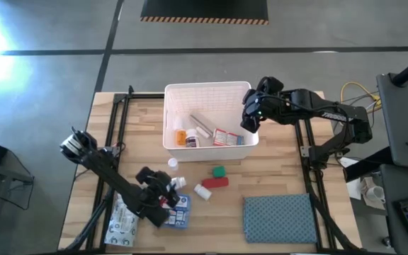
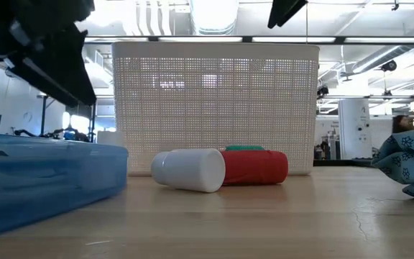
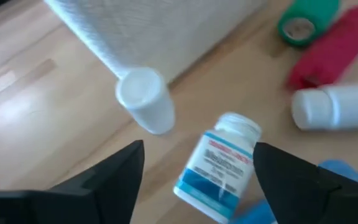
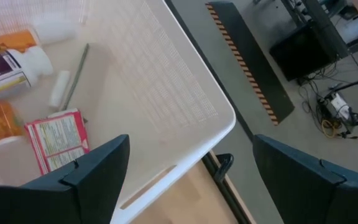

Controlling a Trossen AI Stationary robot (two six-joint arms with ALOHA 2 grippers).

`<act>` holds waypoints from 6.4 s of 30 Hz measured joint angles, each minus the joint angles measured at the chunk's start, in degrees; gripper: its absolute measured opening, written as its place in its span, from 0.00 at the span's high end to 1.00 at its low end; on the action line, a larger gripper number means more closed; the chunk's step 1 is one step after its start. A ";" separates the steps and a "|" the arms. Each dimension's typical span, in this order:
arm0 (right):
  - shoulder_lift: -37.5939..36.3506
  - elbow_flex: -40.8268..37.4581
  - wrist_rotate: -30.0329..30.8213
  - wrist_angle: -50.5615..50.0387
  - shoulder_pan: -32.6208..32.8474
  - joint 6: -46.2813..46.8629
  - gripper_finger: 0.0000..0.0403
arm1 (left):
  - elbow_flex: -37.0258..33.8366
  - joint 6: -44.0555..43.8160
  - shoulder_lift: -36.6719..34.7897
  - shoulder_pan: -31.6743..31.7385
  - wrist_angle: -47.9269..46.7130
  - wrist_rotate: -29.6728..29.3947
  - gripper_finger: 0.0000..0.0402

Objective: Pick & place medical supplies in basket/bin
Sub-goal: Put the top white medicine bottle into the white bin, then put the white medicine bottle into the white bin, then put the pink bandage into the white bin

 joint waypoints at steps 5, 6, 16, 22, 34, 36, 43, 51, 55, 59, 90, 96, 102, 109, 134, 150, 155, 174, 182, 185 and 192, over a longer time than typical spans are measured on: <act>-0.02 0.00 0.01 -0.14 0.00 -0.85 0.18 | -1.11 -5.75 1.06 0.46 -3.20 -1.49 0.29; -0.02 0.00 0.02 -0.14 0.00 -0.87 0.18 | -1.68 -5.94 1.06 0.82 -2.54 -1.70 0.29; -0.02 0.00 2.96 -0.03 -0.04 -1.53 0.18 | -7.63 -5.93 1.02 7.39 3.55 -5.67 0.29; -0.02 0.00 2.96 -0.03 -0.15 -1.27 0.18 | -11.15 -5.65 0.97 9.25 11.83 -5.78 0.29; -0.02 0.00 2.94 0.71 -1.92 -0.83 0.18 | -17.49 -2.85 0.95 13.31 22.23 -7.29 0.32; -0.02 0.00 2.94 0.76 -2.03 -0.74 0.18 | -17.83 -2.87 0.94 13.94 23.48 -8.00 0.36; -0.02 0.00 2.94 0.86 -2.03 0.26 0.18 | -18.33 -2.89 0.46 14.14 22.20 -6.69 0.63; -0.02 0.00 2.92 1.07 -2.03 0.27 0.18 | -12.39 -9.09 -4.24 7.69 -0.18 3.08 0.62; -0.02 0.00 2.94 1.37 -1.99 0.50 0.18 | -3.27 -18.00 -7.28 3.45 -18.76 2.83 0.62; -0.02 0.00 3.35 1.90 -1.99 0.50 0.18 | 8.97 -22.16 -9.04 1.04 -29.35 -5.76 0.62; -0.02 0.00 5.87 6.17 -1.89 -2.58 0.18 | 12.73 74.24 -11.56 40.37 38.60 14.34 0.61; -0.07 0.00 5.79 4.67 -1.87 -2.24 0.18 | 9.79 70.78 -11.73 51.82 33.76 28.06 0.58; -0.26 0.00 5.76 0.85 -1.87 0.44 0.18 | 11.06 69.09 -12.08 53.90 19.02 28.23 0.42; -0.26 0.00 5.61 -0.05 -1.86 0.89 0.18 | 17.75 64.69 -13.73 48.62 -2.42 28.40 0.27; 0.09 -0.09 3.69 3.82 -1.86 -0.87 0.18 | -8.76 45.70 -11.11 10.52 17.38 19.45 0.26; -9.79 -6.63 -13.80 -12.06 17.23 15.47 0.18 | -9.75 45.61 -11.31 10.84 20.18 19.27 0.26; -15.98 -19.51 -13.78 -4.77 34.35 30.96 0.18 | -10.82 45.59 -11.31 10.84 20.04 19.29 0.26; 5.35 -46.58 -20.76 52.05 34.56 13.68 0.18 | -8.02 45.56 -12.92 7.28 14.52 24.29 0.26; 14.15 -40.74 -21.81 52.94 29.30 7.35 0.19 | -8.02 45.54 -14.40 7.30 11.88 24.08 0.26; 16.33 -40.05 -26.00 53.49 26.88 4.66 0.19 | -8.02 45.54 -14.57 7.30 11.42 24.09 0.26; 21.27 -37.71 -30.01 53.97 23.30 2.36 0.19 | -8.04 45.48 -14.59 7.30 10.01 24.05 0.26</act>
